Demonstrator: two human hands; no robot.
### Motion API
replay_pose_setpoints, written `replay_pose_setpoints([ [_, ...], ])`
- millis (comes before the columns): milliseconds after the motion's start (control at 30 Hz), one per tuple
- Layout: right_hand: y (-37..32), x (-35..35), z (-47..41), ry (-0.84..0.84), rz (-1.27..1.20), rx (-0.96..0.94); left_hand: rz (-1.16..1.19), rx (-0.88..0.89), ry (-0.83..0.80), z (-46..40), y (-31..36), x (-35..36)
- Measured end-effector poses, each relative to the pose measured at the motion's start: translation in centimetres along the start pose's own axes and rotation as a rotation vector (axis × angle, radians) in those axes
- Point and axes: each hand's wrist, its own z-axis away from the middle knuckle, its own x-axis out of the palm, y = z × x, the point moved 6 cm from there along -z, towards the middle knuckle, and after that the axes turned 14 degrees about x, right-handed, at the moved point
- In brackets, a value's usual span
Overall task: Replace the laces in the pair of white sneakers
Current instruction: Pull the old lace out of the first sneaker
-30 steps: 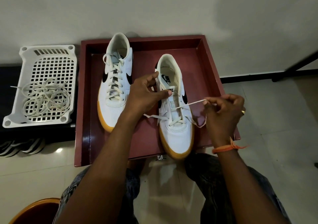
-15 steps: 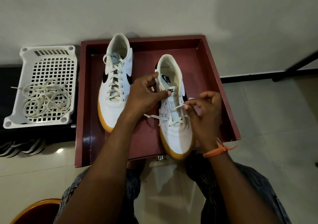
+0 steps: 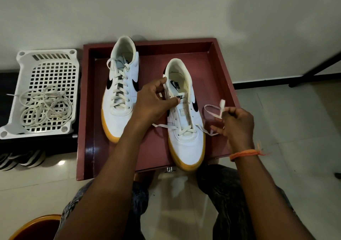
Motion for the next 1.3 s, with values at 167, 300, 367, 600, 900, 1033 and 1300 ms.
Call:
replay_pose_setpoints([
  [167,-0.2,1.3,0.3,-0.069,0.096,-0.020,-0.412,0.267,0.063,0.7,3.9,0.1],
  [300,-1.4,0.7,0.1,0.071,0.236,-0.171,-0.615,0.333,-0.220,2.0,5.3,2.7],
  [367,-2.1,0.2,1.1,0.123,0.338,-0.280,-0.729,0.278,-0.347,2.9,4.4,4.4],
  [600,2.0,1.7,4.9,-0.132,0.823,-0.303,-0.433,-0.087,-0.348,3.6,2.7,5.4],
  [900,3.9,2.4,5.6,-0.073,0.831,-0.330,-0.180,-0.312,-0.631,3.9,3.9,1.5],
  [1033,4.4,2.9,6.2,-0.035,0.897,-0.336,-0.207,-0.233,-0.582,3.6,4.4,-0.2],
  [1300,4.7,3.1,6.8,-0.023,0.866,-0.322,-0.590,0.161,-0.438,3.5,4.6,4.8],
])
